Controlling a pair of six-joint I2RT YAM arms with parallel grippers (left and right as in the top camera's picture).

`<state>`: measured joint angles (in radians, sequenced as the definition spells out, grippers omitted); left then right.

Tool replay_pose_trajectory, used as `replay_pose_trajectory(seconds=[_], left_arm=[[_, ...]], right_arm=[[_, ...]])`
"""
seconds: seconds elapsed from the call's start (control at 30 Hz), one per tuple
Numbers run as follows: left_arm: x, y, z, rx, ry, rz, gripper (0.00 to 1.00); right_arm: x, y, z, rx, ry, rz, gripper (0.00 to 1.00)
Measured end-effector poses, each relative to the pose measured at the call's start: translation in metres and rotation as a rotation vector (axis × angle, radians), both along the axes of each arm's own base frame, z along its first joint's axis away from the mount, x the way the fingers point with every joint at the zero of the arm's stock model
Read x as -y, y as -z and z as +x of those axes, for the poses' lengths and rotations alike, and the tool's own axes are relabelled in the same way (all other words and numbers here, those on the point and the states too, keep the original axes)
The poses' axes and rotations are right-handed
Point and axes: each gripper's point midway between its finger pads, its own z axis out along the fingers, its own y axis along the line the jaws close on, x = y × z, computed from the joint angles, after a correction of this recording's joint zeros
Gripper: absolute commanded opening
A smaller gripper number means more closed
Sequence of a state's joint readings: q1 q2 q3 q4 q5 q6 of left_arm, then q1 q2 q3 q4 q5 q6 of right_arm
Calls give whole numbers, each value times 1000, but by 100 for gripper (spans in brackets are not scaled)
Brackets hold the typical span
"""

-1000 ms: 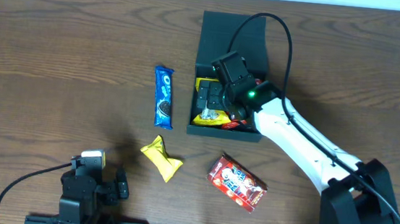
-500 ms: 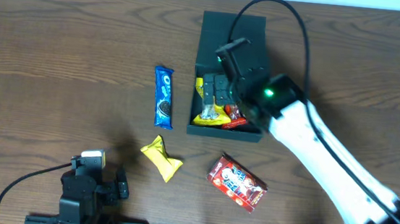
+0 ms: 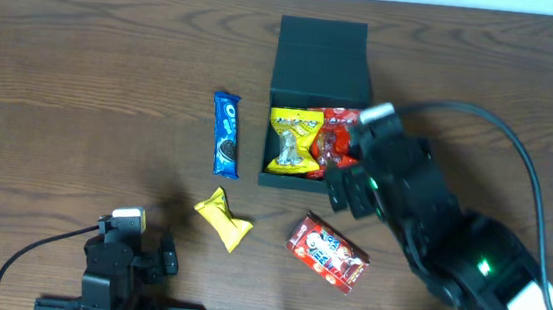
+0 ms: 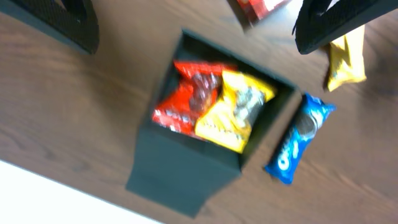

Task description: Pack container

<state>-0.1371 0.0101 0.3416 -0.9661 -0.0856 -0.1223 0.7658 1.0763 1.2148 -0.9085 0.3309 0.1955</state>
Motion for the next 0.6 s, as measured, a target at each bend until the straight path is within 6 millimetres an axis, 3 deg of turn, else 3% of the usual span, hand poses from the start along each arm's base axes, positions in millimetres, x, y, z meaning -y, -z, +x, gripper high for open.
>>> replay_pose_trajectory(seconds=[0.33,0.6], left_arm=[[0,0,0,0,0,0,95],[0,0,0,0,0,0,95]], right_arm=[[45,69,-37,-102,34,-82,99],[56,91,-49,-172,35,-147,99]])
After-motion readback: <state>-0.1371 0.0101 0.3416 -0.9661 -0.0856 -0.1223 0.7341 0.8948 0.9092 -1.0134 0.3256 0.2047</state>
